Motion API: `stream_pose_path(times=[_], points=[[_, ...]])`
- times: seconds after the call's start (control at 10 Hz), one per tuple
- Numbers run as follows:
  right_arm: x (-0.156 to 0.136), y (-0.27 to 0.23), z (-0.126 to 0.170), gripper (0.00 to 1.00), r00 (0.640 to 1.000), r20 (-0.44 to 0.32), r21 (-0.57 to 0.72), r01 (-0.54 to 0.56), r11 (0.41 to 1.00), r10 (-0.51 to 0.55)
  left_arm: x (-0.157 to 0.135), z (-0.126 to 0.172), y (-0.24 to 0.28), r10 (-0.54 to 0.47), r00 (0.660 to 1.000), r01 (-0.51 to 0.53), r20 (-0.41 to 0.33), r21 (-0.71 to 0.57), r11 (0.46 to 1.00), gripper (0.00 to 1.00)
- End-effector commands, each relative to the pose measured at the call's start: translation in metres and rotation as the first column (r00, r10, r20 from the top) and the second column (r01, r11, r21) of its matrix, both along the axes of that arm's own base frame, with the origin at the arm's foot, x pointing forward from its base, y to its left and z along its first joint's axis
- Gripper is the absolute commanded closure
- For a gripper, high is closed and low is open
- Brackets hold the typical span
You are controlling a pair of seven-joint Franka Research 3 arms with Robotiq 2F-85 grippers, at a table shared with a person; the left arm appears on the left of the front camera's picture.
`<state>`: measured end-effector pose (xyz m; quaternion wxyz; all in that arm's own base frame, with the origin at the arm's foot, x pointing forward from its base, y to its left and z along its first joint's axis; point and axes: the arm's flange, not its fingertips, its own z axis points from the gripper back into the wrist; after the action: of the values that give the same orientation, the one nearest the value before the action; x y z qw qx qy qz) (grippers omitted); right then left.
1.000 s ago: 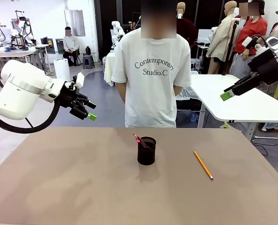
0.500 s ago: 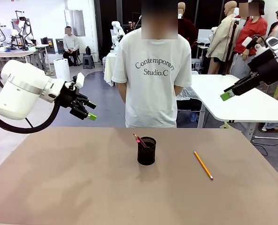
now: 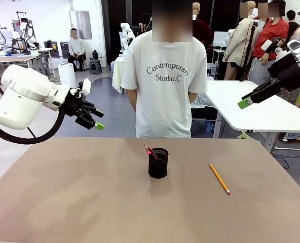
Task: Place the pens into the pen holder.
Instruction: Pick up a writing instrument from the table and place it into the Pen holder.
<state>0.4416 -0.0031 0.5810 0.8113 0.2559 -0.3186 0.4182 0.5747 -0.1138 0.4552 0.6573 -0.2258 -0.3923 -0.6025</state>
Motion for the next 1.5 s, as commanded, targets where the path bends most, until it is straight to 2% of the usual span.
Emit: stream_pose_path(times=[0.0,0.7,0.9,1.1,1.2,1.4], points=[[0.001,0.001,0.001,0.0,1.0,0.007,0.009,-0.004,1.0,0.004,0.002,0.002,0.001,-0.003,1.0,0.003,0.006,0.006,1.0,0.0],[0.0,0.0,0.0,0.0,1.0,0.0,0.0,0.0,1.0,0.0,0.002,0.002,0.001,-0.003,1.0,0.003,0.006,0.006,1.0,0.0],[0.016,0.037,-0.011,0.0,0.985,-0.108,-0.14,0.12,0.983,-0.136,0.002,0.002,0.001,-0.003,1.0,0.003,0.006,0.006,1.0,0.0],[0.021,0.079,-0.023,0.0,0.972,-0.166,-0.263,0.121,0.957,-0.169,0.002,0.002,0.001,-0.003,1.0,0.003,0.006,0.006,1.0,0.0],[0.024,0.097,-0.033,0.0,0.963,-0.192,-0.335,0.119,0.935,-0.192,0.002,0.002,0.001,-0.003,1.0,0.003,0.006,0.006,1.0,0.0],[0.03,0.13,-0.054,0.0,0.942,-0.192,-0.475,0.157,0.866,-0.276,0.002,0.002,0.001,-0.003,1.0,0.003,0.006,0.006,1.0,0.0]])
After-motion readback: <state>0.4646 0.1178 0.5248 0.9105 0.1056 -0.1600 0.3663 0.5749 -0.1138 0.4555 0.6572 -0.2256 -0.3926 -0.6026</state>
